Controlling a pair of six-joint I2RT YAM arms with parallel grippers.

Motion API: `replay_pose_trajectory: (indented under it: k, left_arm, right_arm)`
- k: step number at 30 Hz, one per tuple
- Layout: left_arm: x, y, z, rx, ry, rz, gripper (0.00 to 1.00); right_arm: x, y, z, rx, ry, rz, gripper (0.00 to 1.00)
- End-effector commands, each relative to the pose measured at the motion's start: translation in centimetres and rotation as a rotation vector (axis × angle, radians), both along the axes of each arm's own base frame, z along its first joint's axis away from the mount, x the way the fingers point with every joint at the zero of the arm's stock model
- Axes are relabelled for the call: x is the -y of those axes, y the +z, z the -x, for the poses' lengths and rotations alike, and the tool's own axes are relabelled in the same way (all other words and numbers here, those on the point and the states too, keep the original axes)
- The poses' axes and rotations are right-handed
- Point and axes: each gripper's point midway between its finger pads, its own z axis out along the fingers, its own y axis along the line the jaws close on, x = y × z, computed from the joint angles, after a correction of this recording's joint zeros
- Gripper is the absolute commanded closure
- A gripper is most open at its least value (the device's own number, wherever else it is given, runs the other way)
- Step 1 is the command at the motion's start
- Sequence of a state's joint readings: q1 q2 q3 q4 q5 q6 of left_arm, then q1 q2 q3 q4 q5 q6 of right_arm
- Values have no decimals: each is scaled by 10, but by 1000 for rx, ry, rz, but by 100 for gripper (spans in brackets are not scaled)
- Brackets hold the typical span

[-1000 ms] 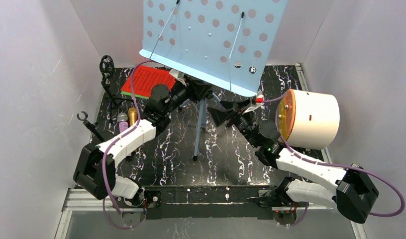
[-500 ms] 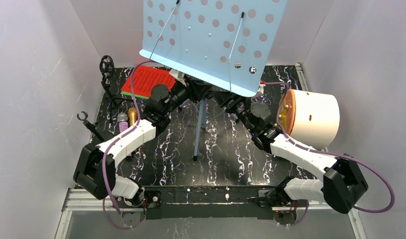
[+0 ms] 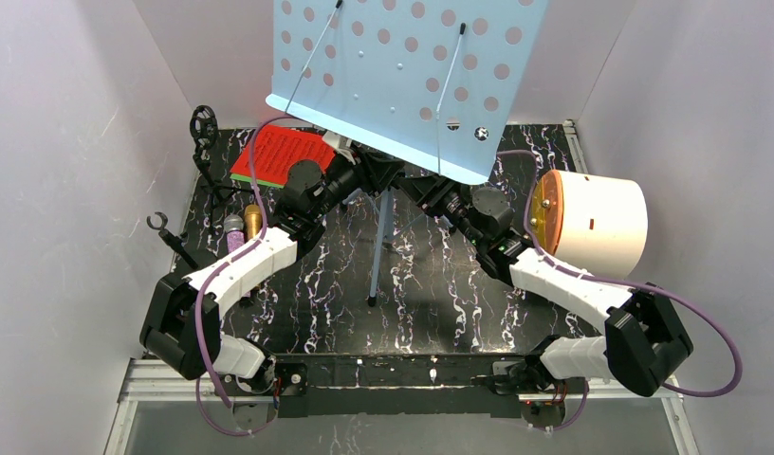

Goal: Pack up the instrument practice props
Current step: Unscrew the knob on the music stand.

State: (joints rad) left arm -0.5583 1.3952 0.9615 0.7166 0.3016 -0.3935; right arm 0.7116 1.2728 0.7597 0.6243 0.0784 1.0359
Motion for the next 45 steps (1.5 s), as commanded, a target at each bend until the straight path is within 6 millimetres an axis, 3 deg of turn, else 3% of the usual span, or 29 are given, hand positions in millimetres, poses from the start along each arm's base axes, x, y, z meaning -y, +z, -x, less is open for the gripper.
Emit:
replay_pose_trajectory:
  k: [1,6,13,25,30,41,45]
  left_arm:
    - [-1,-33,1,-166,1,-5,100]
    - [0,-33,1,-168,-3,-4,100]
    - [-1,-33,1,-167,-1,-3,100]
    - [-1,-38,-1,-194,9,3,100]
    - [1,-41,-3,-213,10,8,100]
    - [-1,-39,-4,-230,22,8,100]
    - [-3,-40,-4,-235,35,2,100]
  right_arm:
    - [-9,26,4,44,53,-50,60]
    - [-8,26,4,64,51,-26,72]
    - [-16,22,12,103,124,29,99]
    - [-24,19,26,509,264,373,99]
    - [-18,5,30,721,283,546,99]
    - [-7,-56,21,1371,344,1100,99]
    - [-3,-59,20,1591,332,1277,99]
